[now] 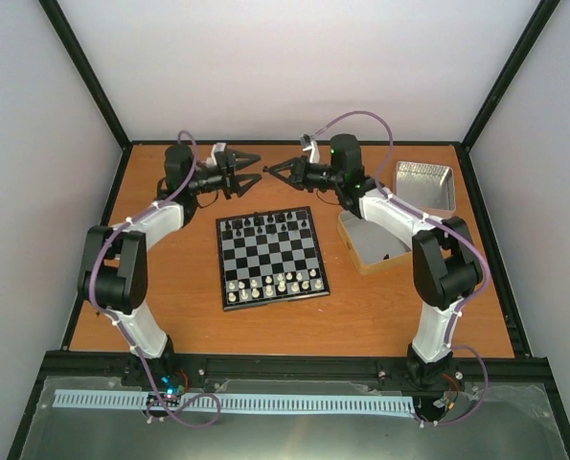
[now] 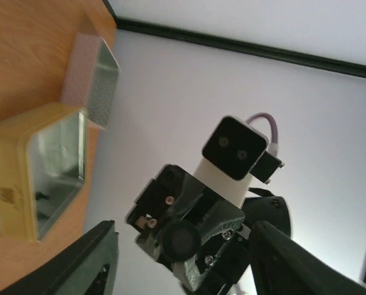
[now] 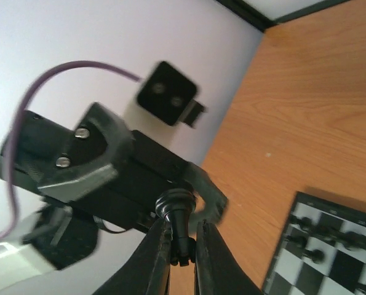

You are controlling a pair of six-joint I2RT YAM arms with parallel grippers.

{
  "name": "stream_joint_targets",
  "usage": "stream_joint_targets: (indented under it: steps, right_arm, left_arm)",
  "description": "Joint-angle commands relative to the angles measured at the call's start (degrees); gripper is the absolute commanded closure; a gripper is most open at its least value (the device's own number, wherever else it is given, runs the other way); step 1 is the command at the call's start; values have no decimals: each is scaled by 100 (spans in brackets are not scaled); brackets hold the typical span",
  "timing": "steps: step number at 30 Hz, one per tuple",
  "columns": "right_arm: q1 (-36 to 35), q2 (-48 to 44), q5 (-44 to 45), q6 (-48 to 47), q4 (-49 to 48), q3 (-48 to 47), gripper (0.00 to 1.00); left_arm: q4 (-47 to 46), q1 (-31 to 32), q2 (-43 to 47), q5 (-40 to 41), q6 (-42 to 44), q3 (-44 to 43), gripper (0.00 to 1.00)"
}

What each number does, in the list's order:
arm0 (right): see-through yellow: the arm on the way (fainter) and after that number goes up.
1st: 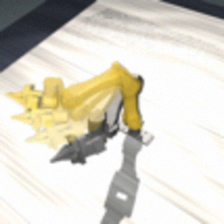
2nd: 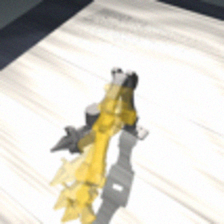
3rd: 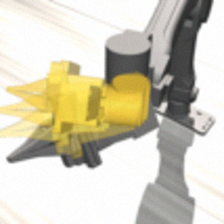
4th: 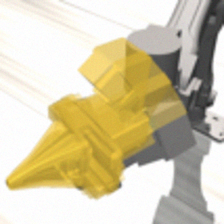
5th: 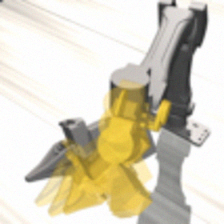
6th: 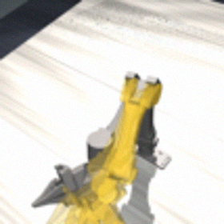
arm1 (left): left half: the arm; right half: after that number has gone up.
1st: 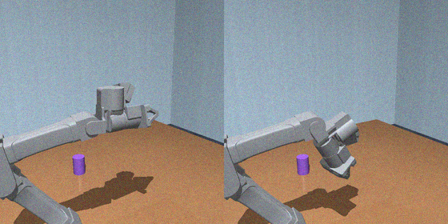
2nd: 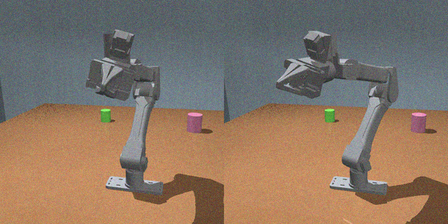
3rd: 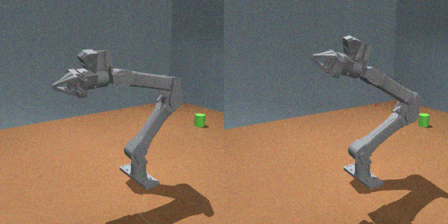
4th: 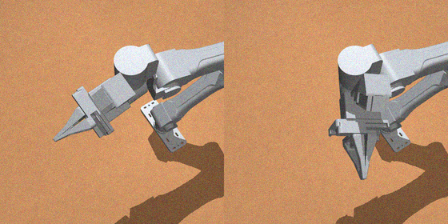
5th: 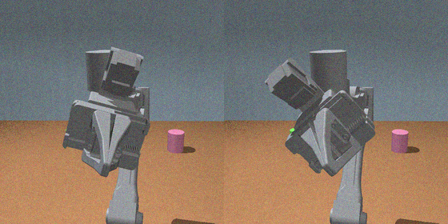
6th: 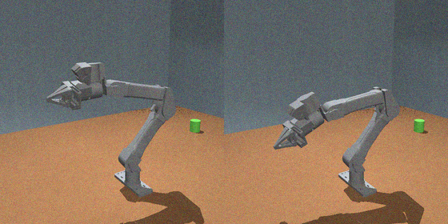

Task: Set up the chess pieces on the board
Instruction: Place the chess piece on the chessboard.

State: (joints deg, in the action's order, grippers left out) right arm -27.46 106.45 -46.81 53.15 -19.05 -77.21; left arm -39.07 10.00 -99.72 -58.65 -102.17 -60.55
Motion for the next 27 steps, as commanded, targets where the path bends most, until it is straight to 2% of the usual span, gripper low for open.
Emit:
stream_joint_targets:
  steps: [1,7,11,15,21,27]
  right_arm:
    - [227,11,493,-1250,2654,-592,97]
    - [273,589,1872,-2993,6044,-1779,97]
    - [253,973,2691,-3461,7037,-2215,97]
    - [212,1391,3092,-3571,7527,-2671,97]
    - [62,2171,3330,-3624,8098,-3652,97]
    - [-19,2693,3477,-3590,8390,-4408,96]
  left_arm:
    - [3358,-397,439,339,3084,-610,37]
    - [5673,-915,647,1559,5589,-816,33]
    - [6565,-1013,826,2884,6578,-748,32]
    - [6684,-1132,915,3425,6969,-380,32]
    - [6310,-1632,698,2862,6832,349,34]
    - [6164,-1694,518,2808,6897,509,34]
